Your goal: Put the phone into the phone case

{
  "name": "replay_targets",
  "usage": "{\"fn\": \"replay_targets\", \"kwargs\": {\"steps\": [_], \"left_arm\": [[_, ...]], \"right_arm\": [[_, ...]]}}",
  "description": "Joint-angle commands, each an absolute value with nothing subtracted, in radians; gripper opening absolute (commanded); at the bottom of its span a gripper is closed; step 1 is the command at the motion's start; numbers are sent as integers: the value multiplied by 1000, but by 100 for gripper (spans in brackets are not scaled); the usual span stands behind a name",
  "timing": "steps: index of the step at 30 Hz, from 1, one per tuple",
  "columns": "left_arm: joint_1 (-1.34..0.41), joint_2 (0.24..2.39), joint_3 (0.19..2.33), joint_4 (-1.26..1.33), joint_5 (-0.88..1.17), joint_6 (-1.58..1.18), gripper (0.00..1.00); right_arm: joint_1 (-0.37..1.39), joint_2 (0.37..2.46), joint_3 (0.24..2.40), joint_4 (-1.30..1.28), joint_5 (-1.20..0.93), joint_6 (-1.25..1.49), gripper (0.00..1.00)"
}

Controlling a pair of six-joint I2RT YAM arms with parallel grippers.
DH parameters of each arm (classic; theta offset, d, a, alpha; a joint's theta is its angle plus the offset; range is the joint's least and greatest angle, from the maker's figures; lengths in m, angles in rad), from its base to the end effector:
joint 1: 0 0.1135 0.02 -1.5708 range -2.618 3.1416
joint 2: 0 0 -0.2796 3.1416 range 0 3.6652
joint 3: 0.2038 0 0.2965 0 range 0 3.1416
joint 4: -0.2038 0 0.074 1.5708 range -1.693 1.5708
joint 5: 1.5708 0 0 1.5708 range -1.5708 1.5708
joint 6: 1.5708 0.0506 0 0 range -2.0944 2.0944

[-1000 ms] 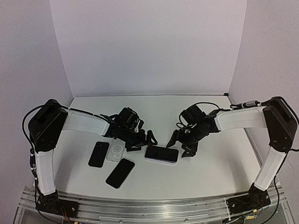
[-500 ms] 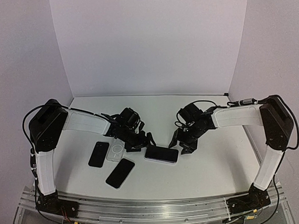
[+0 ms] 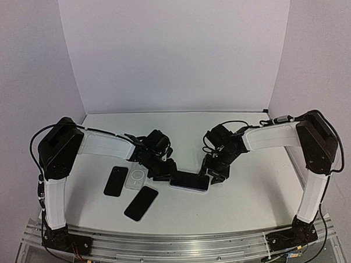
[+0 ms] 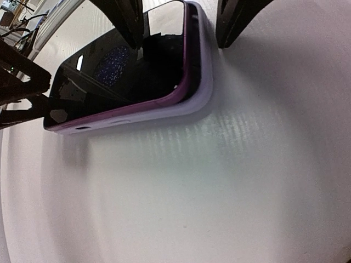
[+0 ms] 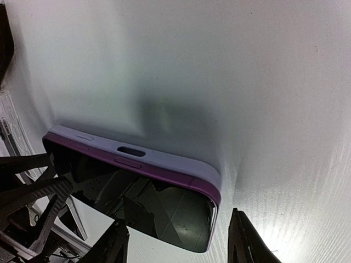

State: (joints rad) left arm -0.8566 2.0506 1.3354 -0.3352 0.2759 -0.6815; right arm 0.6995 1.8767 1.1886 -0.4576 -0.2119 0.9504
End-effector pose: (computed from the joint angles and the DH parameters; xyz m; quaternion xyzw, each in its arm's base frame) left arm 0.2965 -0.3631 0.1100 0.1189 0.9504 -0.2727 0.0907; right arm 0.3126 0.2770 0.1296 0.0995 0.9672 0.2242 0.0664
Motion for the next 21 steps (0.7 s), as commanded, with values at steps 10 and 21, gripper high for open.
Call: {"fn": "replay_targets", "kwargs": {"steps": [10,21], "left_arm": [[-877,2156,1400,-500,165,-643,32],[-880,2158,1413,-514,161,-631,27]], "right_arm": [[717,1912,1241,-472,-211,944,47],[725,1918,1272,-513,-158,923,40]]}}
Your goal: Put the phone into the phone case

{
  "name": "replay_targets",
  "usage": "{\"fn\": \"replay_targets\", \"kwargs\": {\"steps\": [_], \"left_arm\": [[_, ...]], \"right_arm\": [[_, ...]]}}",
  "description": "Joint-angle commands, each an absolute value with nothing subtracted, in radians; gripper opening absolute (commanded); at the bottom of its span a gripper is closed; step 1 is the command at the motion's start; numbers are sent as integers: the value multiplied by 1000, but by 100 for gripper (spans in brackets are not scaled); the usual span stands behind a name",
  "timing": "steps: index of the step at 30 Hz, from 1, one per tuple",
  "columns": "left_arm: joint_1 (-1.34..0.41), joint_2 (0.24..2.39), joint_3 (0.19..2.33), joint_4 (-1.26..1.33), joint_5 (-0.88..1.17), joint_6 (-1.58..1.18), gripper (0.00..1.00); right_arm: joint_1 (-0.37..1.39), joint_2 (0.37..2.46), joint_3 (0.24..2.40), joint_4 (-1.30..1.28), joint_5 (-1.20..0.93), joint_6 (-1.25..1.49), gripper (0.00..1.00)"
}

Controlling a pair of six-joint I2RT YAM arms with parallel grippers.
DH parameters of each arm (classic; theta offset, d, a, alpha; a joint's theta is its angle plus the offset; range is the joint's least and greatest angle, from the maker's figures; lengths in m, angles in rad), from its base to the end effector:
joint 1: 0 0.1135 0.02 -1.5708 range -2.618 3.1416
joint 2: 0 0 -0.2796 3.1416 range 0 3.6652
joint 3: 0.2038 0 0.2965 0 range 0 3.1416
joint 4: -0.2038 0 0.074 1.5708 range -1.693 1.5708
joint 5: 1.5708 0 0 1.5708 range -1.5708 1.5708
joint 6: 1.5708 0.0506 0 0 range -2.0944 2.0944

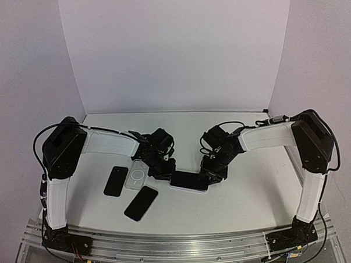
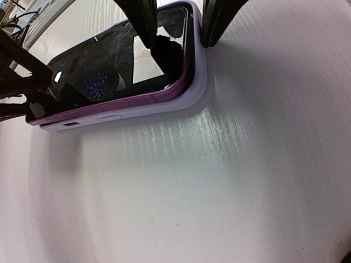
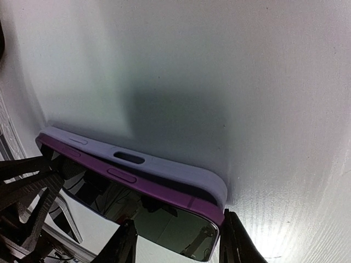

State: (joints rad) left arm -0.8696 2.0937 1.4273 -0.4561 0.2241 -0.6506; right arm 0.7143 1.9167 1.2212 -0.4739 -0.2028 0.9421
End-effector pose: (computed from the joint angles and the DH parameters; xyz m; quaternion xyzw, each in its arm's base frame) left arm 0.3001 -0.3728 0.1123 0.1306 0.9603 -0.2312 0.0850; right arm 0.3140 0.2857 0.1228 0.0908 0.9709 0.2132 0.0610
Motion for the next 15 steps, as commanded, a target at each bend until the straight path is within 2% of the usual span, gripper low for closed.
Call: {"fn": "replay_targets", "kwargs": {"steps": [1,15], "left_arm": [[-880,2158,1413,-515,162,-632,27],[-879,2151,1407,-468,223,-645,29]], "right_arm": [[725,1917,1279,-522,-147,918,40],[739,1958,1362,-593,-126,881,34]]}}
